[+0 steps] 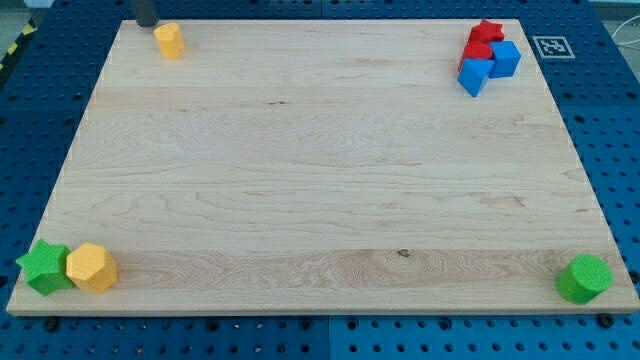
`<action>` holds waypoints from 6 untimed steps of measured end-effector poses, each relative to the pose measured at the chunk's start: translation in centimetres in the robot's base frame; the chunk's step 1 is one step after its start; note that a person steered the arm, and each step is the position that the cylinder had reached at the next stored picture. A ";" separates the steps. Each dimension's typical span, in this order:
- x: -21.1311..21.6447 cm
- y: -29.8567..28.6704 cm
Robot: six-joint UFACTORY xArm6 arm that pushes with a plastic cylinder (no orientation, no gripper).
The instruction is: Push the yellow heart slightly up
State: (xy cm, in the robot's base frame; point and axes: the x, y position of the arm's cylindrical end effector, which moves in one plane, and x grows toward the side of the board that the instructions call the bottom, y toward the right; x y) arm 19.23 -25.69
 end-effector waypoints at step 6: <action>11.9 6.2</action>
